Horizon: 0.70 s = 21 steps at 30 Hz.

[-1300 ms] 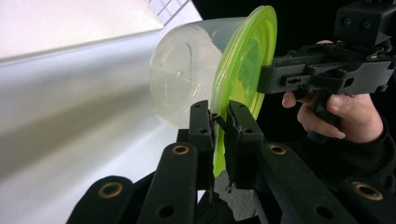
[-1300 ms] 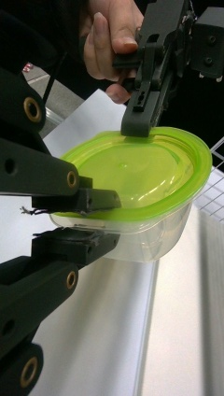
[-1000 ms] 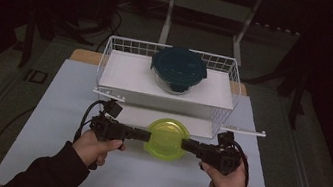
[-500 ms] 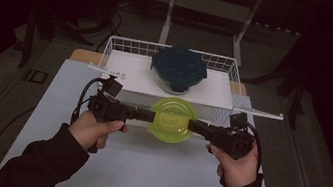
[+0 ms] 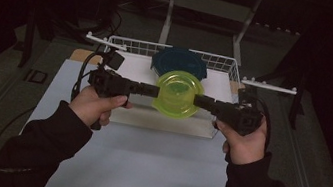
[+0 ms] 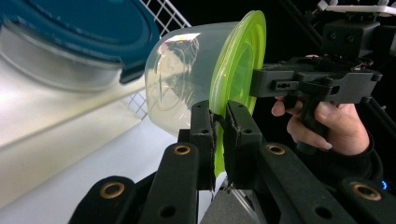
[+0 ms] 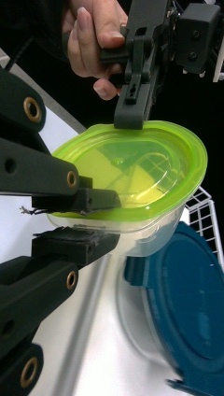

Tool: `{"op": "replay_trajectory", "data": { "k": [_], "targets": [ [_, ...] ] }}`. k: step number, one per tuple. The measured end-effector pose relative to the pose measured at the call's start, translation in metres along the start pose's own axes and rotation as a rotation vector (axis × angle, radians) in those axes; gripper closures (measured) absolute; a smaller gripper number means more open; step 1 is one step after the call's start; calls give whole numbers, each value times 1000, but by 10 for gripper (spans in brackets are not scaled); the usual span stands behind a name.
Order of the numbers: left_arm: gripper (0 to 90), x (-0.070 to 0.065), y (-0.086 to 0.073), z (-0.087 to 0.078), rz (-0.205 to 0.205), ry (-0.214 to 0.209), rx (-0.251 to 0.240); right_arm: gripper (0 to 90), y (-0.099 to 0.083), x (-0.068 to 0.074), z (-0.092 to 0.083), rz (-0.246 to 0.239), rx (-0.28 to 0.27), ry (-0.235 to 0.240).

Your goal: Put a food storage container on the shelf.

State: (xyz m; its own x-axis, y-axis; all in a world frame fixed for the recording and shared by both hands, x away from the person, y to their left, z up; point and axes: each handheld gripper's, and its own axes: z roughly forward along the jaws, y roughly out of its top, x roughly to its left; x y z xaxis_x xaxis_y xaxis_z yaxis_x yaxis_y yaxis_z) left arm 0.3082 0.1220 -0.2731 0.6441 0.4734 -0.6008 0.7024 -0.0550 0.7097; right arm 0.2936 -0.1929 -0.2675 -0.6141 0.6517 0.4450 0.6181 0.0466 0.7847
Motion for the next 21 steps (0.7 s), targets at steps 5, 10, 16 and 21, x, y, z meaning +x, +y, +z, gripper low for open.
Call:
{"op": "replay_trajectory", "data": {
  "k": [5,10,16,21],
  "targets": [
    [822,-1,14,-1,2,10,-18,807,13,-1,1,-7,-6,-5],
    [822,1,29,0,1,23,-30,806,33,-3,4,-12,-10,-20],
    [822,4,46,4,-13,44,-41,805,50,-8,8,-3,-15,-40],
    [822,11,58,11,-27,51,-33,805,58,-17,13,23,-24,-43]
  ]
}}
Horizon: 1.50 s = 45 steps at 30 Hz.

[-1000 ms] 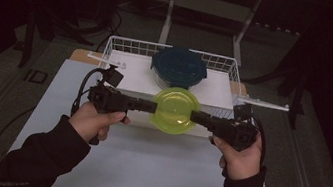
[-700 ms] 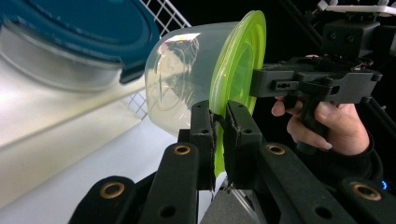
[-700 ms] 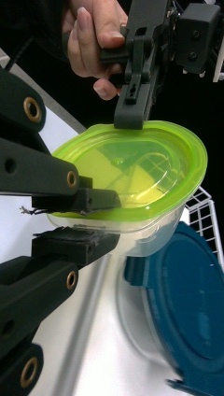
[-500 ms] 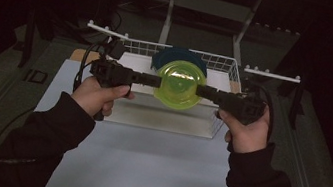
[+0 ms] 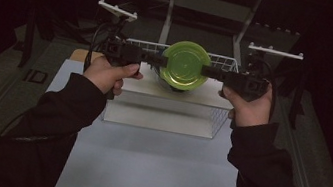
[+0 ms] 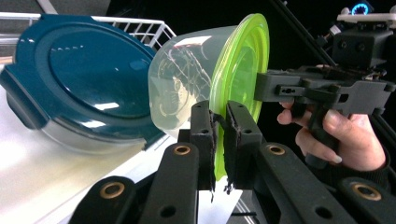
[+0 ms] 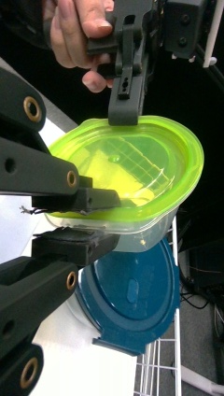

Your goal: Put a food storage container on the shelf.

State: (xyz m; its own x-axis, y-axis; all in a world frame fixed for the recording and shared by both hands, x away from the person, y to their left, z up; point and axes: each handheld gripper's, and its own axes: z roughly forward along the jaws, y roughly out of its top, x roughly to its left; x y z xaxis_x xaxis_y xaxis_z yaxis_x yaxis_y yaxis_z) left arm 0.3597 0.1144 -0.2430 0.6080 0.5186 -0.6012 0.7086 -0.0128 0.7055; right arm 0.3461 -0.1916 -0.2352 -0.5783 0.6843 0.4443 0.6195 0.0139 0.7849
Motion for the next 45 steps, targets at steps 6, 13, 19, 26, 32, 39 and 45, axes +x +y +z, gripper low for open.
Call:
{"op": "replay_trajectory", "data": {
  "k": [6,13,19,26,32,39,45],
  "targets": [
    [820,12,4,6,-35,6,19,804,6,-9,11,21,21,-16],
    [818,24,11,11,-73,-6,41,803,10,-16,21,38,37,-28],
    [813,33,13,16,-97,-12,47,800,14,-20,27,45,56,-45],
    [796,38,17,19,-110,3,31,798,22,-22,31,52,71,-50],
    [748,39,20,26,-93,39,8,774,29,-23,36,69,75,-82],
    [719,39,25,32,-81,73,-25,745,35,-30,43,93,62,-108],
    [681,45,27,36,-96,75,-52,717,40,-35,51,86,64,-149]
  ]
}}
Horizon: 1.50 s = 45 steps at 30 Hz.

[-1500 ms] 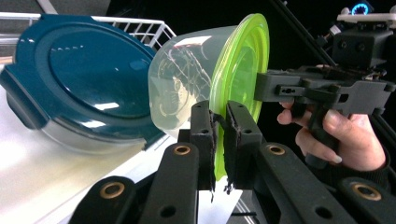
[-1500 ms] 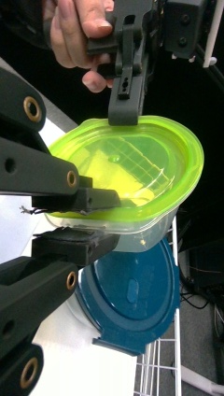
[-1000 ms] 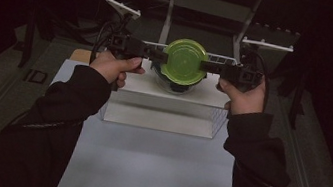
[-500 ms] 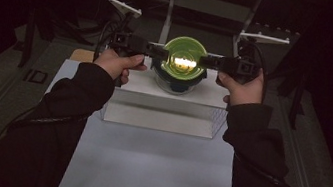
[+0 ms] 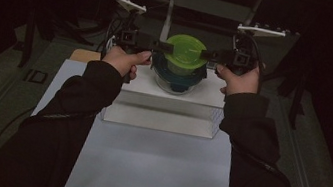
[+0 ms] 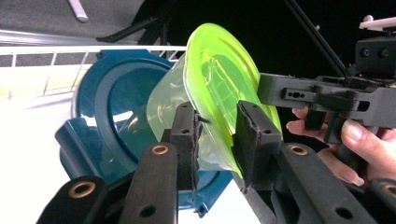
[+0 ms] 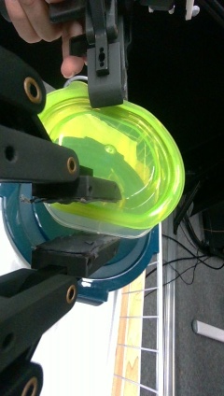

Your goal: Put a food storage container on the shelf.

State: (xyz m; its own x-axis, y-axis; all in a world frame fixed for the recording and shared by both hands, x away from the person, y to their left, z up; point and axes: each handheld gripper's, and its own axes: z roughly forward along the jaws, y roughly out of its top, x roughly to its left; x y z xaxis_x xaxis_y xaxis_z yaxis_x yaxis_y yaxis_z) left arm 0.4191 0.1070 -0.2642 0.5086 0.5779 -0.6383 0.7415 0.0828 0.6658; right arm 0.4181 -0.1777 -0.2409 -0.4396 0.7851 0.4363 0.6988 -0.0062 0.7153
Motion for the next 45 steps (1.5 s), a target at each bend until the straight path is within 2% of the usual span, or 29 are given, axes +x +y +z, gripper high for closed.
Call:
{"op": "replay_trajectory", "data": {
  "k": [3,7,13,15,17,19,20,24,26,30,33,37,39,42,45],
  "targets": [
    [664,4,0,2,-10,-8,-16,712,2,0,3,0,-3,-5],
    [631,6,1,3,2,-3,-27,702,5,-3,7,18,-10,6],
    [580,6,3,5,27,11,-23,630,7,-5,9,20,-11,-5],
    [557,6,3,5,30,25,-37,581,7,-6,9,24,-14,3],
    [503,5,4,6,44,24,-48,515,6,-7,10,19,-19,9],
    [407,2,4,5,76,53,-58,468,7,-6,9,1,-24,11],
    [397,2,5,4,81,58,-70,451,7,-5,8,-4,-27,12],
    [342,4,4,-5,92,12,-102,356,9,-2,3,-14,-48,32],
    [305,2,2,-7,101,-10,-93,280,9,0,1,-35,-47,72],
    [193,-2,-5,-9,113,-68,-72,248,5,2,-4,-47,-40,108],
    [147,-8,-17,-13,153,-53,-76,227,0,4,-8,-59,-50,115],
    [117,-14,-35,-18,201,-70,-55,216,-11,7,-14,-91,-47,117],
    [58,-14,-41,-19,203,-78,-53,214,-18,7,-16,-93,-47,126],
    [51,-15,-50,-23,237,-67,-66,213,-27,4,-20,-98,-50,136],
    [51,-17,-57,-30,255,-78,-80,213,-36,1,-27,-103,-60,145]
  ]
}}
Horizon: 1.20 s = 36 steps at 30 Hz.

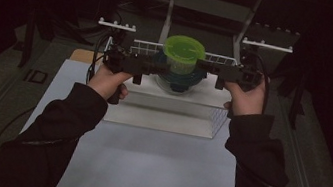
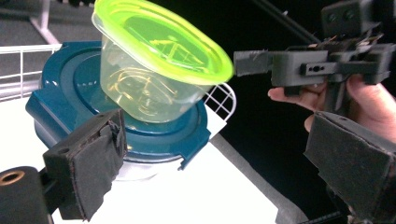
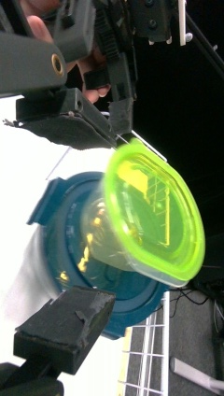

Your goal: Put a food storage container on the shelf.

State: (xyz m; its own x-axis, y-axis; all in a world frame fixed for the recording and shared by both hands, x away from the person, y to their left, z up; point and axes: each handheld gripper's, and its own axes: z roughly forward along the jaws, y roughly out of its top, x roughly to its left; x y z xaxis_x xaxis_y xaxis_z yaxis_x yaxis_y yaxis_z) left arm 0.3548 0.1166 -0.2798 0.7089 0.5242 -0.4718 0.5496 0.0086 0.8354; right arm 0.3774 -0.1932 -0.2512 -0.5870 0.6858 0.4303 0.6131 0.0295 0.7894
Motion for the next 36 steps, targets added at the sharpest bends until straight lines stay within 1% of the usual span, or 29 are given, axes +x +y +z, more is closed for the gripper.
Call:
{"op": "replay_trajectory", "data": {
  "k": [2,3,5,6,7,9,10,12,15,16,17,19,20,21,23,24,25,26,28,29,33,36],
  "targets": [
    [51,-4,-4,-5,21,-8,-12,212,-7,-1,-6,-8,-3,6],
    [51,-6,-6,-6,33,-14,-6,212,-11,-1,-8,-8,-6,7],
    [51,-10,-12,-8,58,-8,-7,213,-19,-2,-13,-16,-13,2],
    [52,-12,-15,-9,66,-10,1,212,-23,-2,-14,-21,-14,4],
    [51,-13,-18,-9,69,-17,-3,212,-28,-2,-16,-28,-9,5],
    [51,-16,-23,-10,91,-18,1,213,-38,-4,-18,-27,-9,18],
    [51,-18,-27,-10,97,-24,-2,213,-42,-5,-19,-23,-8,30],
    [52,-19,-33,-9,105,-35,8,213,-51,-6,-20,-26,-3,38],
    [52,-22,-43,-9,130,-40,21,213,-64,-7,-21,-29,5,55],
    [52,-23,-47,-9,135,-44,18,213,-69,-6,-22,-33,8,61],
    [54,-23,-51,-8,139,-45,21,213,-73,-6,-22,-42,15,63],
    [56,-24,-60,-6,152,-45,29,213,-82,-6,-22,-55,12,77],
    [56,-24,-60,-6,152,-45,29,213,-82,-6,-22,-55,12,77],
    [56,-24,-67,-4,158,-42,42,212,-93,-8,-22,-60,23,90],
    [55,-24,-75,-3,161,-45,42,212,-101,-10,-21,-61,27,87],
    [55,-23,-83,-3,164,-55,36,212,-105,-12,-21,-60,26,92],
    [55,-23,-83,-3,164,-55,36,212,-105,-12,-21,-60,26,92],
    [55,-23,-88,-2,168,-62,36,213,-109,-13,-21,-58,21,95],
    [56,-21,-98,0,185,-82,48,213,-119,-17,-20,-66,20,97],
    [56,-20,-103,0,197,-85,54,212,-122,-18,-20,-68,18,111],
    [56,-19,-122,1,226,-108,52,211,-138,-23,-17,-77,13,126],
    [56,-17,-136,2,227,-109,62,209,-151,-27,-16,-70,18,133]
  ]
}}
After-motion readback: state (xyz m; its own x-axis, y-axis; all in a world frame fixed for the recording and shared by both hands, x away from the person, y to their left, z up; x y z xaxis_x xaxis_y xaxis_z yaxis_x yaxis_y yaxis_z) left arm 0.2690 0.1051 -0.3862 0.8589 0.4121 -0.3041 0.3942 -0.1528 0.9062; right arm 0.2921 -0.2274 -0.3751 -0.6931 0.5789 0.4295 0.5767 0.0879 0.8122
